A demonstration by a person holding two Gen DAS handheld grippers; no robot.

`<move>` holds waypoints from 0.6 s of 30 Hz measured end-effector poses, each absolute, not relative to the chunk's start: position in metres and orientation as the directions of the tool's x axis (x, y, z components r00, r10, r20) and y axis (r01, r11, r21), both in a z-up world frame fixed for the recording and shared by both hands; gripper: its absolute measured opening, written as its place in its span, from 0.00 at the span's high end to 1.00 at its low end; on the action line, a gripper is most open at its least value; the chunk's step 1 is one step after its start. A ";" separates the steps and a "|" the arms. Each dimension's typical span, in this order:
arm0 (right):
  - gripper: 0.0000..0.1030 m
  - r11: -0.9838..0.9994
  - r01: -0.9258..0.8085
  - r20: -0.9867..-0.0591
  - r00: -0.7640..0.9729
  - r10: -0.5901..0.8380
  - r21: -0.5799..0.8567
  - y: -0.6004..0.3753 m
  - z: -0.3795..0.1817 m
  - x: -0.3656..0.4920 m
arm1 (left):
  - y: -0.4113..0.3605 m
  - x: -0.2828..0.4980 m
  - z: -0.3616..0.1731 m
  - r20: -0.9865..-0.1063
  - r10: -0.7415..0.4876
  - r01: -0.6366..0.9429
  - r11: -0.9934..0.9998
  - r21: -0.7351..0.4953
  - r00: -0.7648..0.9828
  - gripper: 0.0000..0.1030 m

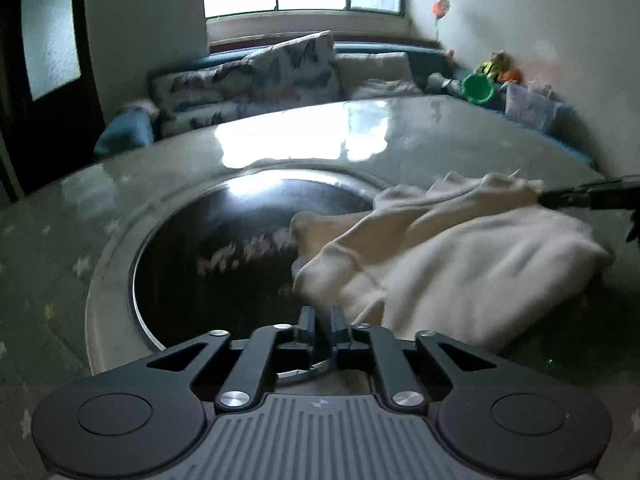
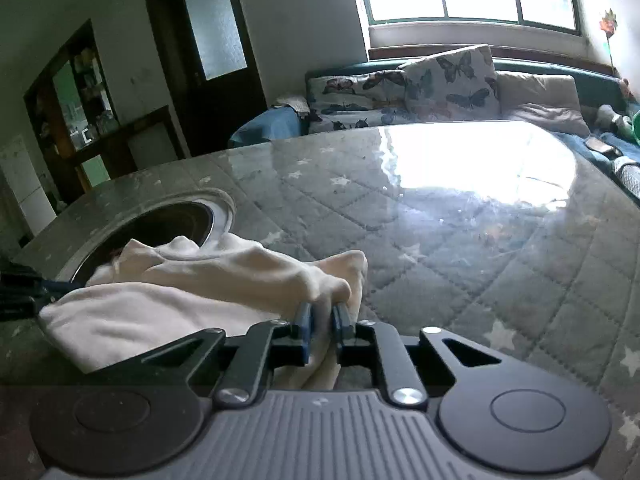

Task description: Fold clothes

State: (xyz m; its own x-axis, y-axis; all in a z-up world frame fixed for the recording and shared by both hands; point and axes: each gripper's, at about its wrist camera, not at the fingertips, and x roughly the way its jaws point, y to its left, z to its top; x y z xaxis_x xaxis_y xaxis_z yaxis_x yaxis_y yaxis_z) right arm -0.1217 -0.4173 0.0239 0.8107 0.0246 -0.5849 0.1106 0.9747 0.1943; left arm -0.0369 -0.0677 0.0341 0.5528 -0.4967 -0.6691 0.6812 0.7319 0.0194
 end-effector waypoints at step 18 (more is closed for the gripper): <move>0.73 0.977 -0.177 -0.567 0.795 0.213 0.119 -0.341 0.046 -0.128 | -0.096 -0.083 0.052 -0.557 -0.614 0.781 0.616 0.104 0.559 0.72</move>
